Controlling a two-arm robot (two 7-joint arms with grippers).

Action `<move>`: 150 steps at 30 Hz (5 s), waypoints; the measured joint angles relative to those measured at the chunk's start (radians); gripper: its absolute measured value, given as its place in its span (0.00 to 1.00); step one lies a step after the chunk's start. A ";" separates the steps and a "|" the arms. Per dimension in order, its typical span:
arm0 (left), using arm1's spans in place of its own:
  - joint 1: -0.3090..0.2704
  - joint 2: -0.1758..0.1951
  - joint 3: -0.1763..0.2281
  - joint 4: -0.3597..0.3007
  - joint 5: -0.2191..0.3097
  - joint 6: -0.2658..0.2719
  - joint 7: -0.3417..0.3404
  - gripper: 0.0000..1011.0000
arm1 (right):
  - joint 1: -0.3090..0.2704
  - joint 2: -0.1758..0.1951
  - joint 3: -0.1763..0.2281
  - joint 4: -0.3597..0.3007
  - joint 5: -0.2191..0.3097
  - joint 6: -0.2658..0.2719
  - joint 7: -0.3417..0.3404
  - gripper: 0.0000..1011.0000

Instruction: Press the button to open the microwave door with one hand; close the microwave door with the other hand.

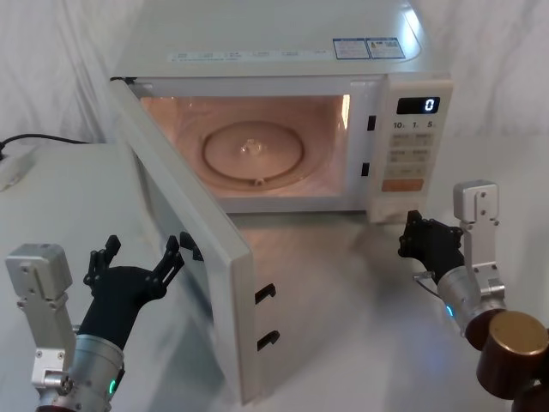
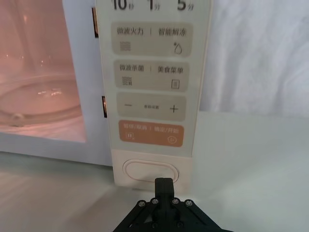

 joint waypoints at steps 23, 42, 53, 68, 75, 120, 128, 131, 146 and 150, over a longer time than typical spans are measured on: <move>0.000 0.000 0.000 0.000 0.000 0.000 0.000 0.99 | -0.133 0.012 0.004 -0.213 0.006 0.008 -0.013 0.00; 0.000 0.000 0.000 0.000 0.000 0.000 0.000 0.99 | -0.223 0.002 0.016 -0.294 0.001 -0.048 -0.031 0.00; 0.000 0.000 0.000 0.000 0.000 0.000 0.000 0.99 | -0.227 0.002 0.018 -0.296 -0.001 -0.049 -0.029 0.00; 0.000 0.000 0.000 0.000 0.000 0.000 0.000 0.99 | -0.227 0.001 0.017 -0.296 -0.001 -0.050 -0.028 0.00; 0.000 0.000 0.000 0.000 0.000 0.000 0.000 0.90 | -0.227 0.001 0.017 -0.297 -0.001 -0.050 -0.028 0.00; 0.000 0.000 0.000 0.000 0.000 0.000 0.000 0.00 | -0.227 0.001 0.017 -0.297 0.000 -0.050 -0.028 0.00; 0.002 0.001 0.002 -0.007 0.001 -0.002 -0.005 0.00 | -0.227 0.001 0.017 -0.297 -0.001 -0.050 -0.028 0.00; 0.007 0.003 0.004 -0.035 0.002 0.000 -0.015 0.00 | -0.227 0.002 0.017 -0.297 0.000 -0.050 -0.028 0.00; 0.021 0.010 -0.011 -0.141 -0.002 0.030 -0.009 0.00 | -0.227 0.002 0.017 -0.297 0.000 -0.050 -0.028 0.00; 0.023 0.011 -0.013 -0.159 -0.003 0.021 -0.010 0.00 | -0.227 0.002 0.017 -0.297 0.000 -0.050 -0.028 0.00</move>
